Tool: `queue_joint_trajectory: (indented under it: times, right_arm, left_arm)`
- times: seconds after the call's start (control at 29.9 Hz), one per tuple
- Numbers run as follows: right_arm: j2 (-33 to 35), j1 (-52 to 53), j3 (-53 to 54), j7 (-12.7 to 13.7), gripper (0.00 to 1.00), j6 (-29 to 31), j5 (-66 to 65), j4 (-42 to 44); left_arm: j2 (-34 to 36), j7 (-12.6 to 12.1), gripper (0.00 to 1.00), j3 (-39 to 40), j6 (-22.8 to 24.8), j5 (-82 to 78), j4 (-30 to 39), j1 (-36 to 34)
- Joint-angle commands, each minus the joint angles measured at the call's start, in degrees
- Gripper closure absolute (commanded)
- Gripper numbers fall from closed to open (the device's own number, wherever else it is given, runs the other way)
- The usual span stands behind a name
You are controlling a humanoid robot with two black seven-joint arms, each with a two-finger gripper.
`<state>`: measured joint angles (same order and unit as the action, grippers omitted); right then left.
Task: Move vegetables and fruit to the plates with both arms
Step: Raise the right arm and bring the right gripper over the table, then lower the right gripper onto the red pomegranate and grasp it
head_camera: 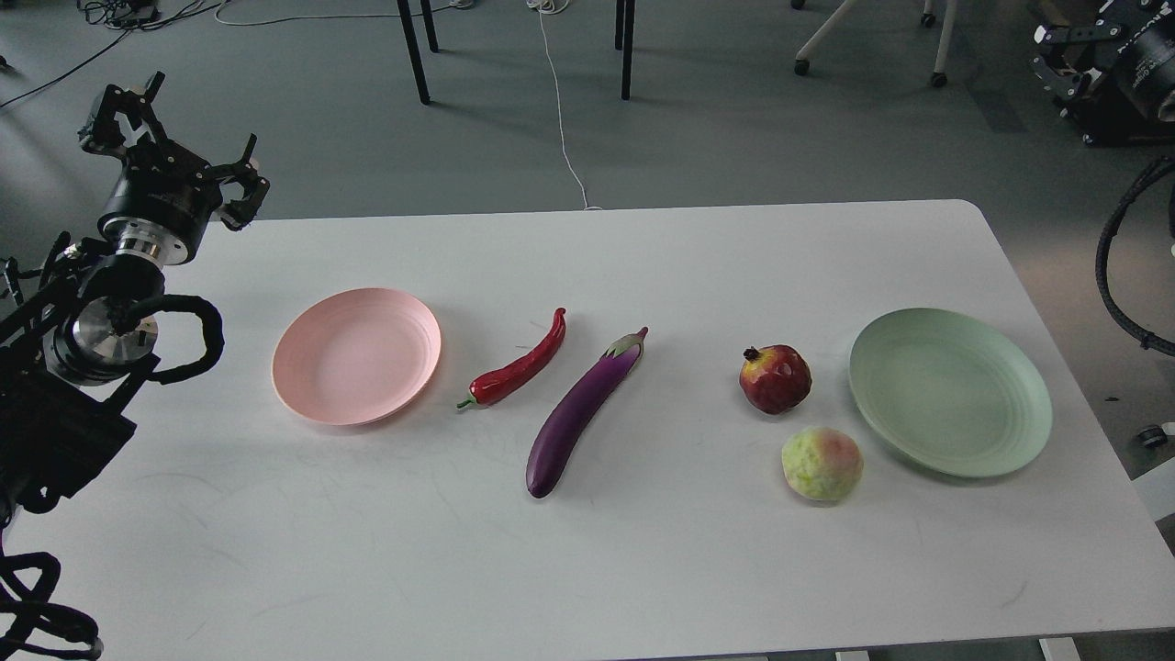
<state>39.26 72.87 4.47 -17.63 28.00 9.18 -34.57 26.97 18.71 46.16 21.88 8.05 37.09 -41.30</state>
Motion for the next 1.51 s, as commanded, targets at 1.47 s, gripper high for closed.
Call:
queue_joint_trajectory:
  times: [1.47]
  right_arm:
    - [-33.81, 17.22, -67.4, -2.76, 0.04, -8.23, -51.36, -13.68]
  left_arm:
    - [1.15, -0.16, 0.01, -0.11, 1.05, -0.05, -0.09, 1.66]
